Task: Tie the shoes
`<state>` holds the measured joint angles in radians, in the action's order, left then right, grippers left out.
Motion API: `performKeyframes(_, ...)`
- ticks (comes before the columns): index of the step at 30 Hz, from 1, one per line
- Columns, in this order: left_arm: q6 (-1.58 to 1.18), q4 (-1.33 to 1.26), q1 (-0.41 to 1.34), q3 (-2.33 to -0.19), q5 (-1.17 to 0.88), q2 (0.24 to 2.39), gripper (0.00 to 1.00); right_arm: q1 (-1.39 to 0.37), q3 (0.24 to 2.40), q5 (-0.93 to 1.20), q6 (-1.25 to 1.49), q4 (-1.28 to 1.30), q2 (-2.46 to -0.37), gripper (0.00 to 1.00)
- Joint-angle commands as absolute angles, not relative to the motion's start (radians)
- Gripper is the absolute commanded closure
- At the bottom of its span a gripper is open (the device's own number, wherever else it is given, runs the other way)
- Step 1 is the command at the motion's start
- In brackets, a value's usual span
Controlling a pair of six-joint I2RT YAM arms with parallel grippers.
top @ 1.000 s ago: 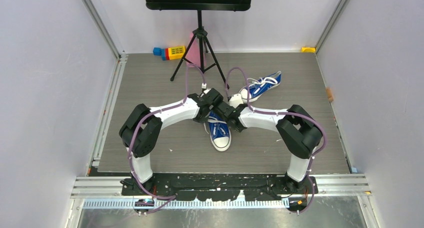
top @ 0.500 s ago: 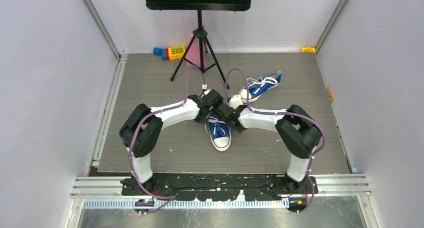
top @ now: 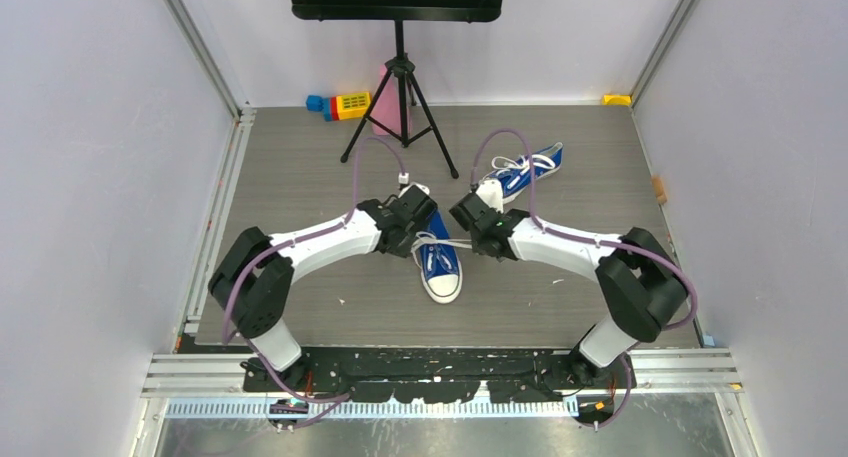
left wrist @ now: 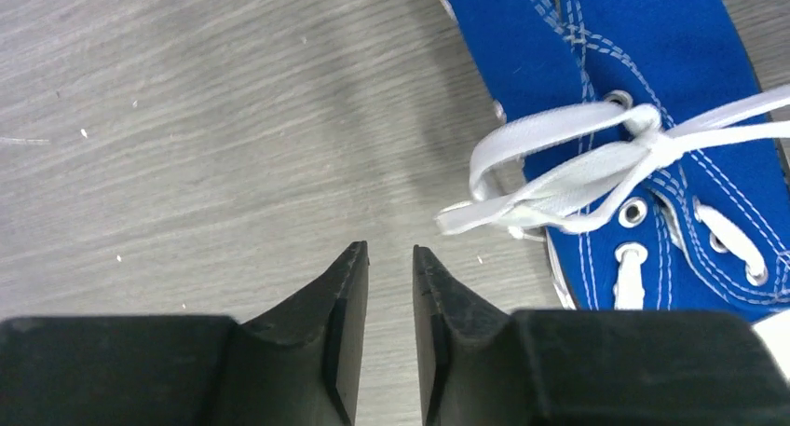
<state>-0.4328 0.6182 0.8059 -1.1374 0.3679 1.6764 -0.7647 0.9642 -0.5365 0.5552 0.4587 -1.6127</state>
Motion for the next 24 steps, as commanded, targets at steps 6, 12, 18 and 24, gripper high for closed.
performKeyframes(6, -0.442, 0.464, 0.747, -0.998, 0.177, 1.407, 0.38, -0.671, 0.849, -0.187, 0.557, 0.274, -1.404, 0.34)
performKeyframes(12, -0.441, 0.423, 0.658, -0.930, 0.114, 1.234, 0.14, -0.602, 0.816, 0.088, 0.579, 0.157, -1.331, 0.13)
performKeyframes(18, -0.418, 0.338, 0.543, -0.773, 0.208, 1.006, 0.00, -0.519, 0.778, 0.053, 0.568, 0.142, -1.180, 0.12)
performKeyframes(24, -0.320, 0.192, 0.486, -0.608, 0.454, 0.830, 0.00, -0.406, 0.738, -0.141, 0.511, 0.152, -1.027, 0.12)
